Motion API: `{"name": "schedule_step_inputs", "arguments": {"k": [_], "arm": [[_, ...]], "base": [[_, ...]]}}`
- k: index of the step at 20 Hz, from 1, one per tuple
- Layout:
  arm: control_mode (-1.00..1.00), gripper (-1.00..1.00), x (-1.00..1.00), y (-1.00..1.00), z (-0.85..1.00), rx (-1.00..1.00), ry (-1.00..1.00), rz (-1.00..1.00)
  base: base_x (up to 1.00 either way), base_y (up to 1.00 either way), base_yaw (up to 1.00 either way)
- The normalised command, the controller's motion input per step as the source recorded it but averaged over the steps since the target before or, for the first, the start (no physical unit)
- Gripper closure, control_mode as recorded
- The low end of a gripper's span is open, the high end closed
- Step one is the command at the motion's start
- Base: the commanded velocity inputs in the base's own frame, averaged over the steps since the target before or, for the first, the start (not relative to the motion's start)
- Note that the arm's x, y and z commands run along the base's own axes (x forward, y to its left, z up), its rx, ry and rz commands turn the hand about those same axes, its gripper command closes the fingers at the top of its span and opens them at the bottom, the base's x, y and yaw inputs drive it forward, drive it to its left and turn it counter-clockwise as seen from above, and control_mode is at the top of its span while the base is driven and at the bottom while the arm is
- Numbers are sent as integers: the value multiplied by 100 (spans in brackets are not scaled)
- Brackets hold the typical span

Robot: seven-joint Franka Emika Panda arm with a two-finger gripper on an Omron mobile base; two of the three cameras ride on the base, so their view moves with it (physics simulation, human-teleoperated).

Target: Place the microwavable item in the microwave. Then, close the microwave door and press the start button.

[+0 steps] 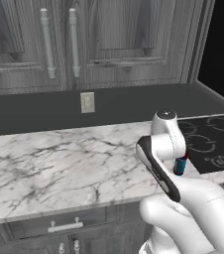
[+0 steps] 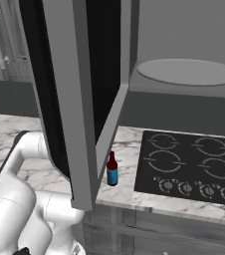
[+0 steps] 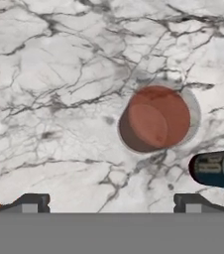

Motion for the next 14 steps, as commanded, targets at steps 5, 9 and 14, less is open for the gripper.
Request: {"name": "schedule_step_inputs", "arguments": {"k": [5,9,14], "arm": [[-100,-100,39,0,-18,0,12,4],[-100,-100,5,0,-2,0,3,2],[-100,-100,7,0,-22,0,11,2]], "base": [[0,0,0],[0,0,0],[0,0,0]]}}
